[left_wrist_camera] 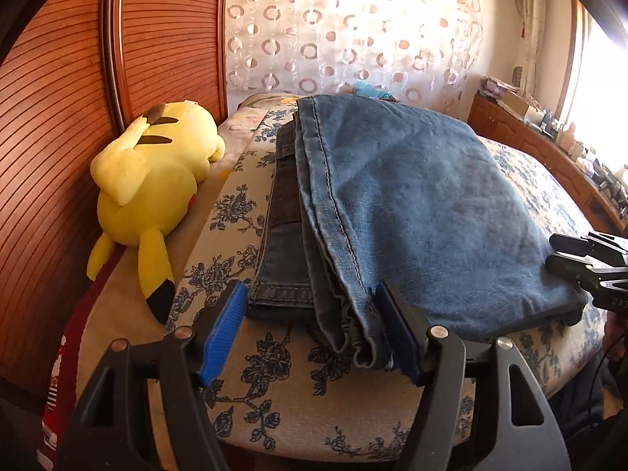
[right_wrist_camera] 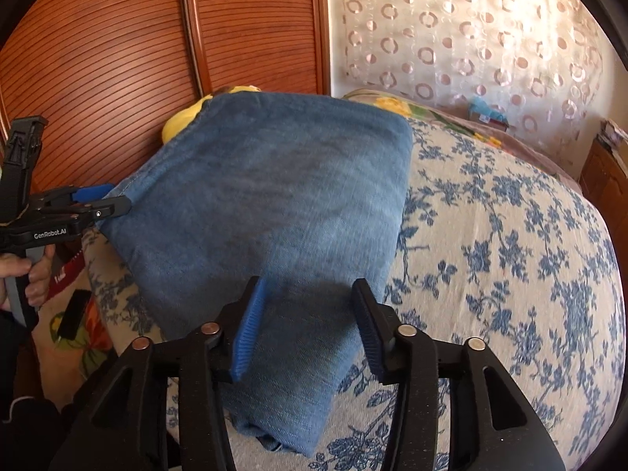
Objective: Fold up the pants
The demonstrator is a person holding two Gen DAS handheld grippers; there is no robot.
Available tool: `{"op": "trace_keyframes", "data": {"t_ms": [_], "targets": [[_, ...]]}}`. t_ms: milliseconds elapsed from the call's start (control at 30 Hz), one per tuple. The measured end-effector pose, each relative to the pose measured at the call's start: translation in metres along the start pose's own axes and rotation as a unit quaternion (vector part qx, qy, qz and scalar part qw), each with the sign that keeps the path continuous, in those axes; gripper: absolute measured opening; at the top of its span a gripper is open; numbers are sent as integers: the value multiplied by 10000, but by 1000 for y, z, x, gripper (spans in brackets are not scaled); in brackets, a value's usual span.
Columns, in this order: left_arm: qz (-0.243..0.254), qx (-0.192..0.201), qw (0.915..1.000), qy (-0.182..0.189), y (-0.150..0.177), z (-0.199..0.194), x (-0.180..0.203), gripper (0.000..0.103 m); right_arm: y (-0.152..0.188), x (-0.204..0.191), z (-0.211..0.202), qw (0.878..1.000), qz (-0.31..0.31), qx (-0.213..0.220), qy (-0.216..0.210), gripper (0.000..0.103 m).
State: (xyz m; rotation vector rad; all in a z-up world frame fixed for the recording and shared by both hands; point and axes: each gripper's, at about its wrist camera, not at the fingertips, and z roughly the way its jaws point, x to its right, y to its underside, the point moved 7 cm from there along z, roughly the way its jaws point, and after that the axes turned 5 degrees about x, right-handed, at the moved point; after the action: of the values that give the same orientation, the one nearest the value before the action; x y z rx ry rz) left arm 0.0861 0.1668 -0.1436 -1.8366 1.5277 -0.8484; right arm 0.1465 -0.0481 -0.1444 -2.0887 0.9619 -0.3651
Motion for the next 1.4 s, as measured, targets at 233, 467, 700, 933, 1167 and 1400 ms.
{"op": "trace_keyframes", "data": {"t_ms": [233, 467, 700, 933, 1167, 1400], "targets": [[-102, -36, 9998, 144, 2, 7, -6, 70, 15, 3, 9, 9999, 132, -4, 65, 58], [-124, 21, 9999, 102, -5, 1, -5, 70, 16, 6, 8, 9997, 255, 10, 29, 63], [16, 151, 9998, 112, -19, -4, -3, 67, 16, 7, 8, 9996, 268, 11, 34, 64], [14, 127, 9998, 169, -27, -1, -3, 67, -15, 10, -7, 9998, 76, 145, -137, 64], [-83, 3, 9998, 193, -23, 4, -5, 66, -84, 11, 15, 9981, -475, 268, -297, 64], [-389, -90, 9991, 152, -28, 11, -26, 66, -156, -27, 87, 9907, -1035, 79, -876, 64]]}}
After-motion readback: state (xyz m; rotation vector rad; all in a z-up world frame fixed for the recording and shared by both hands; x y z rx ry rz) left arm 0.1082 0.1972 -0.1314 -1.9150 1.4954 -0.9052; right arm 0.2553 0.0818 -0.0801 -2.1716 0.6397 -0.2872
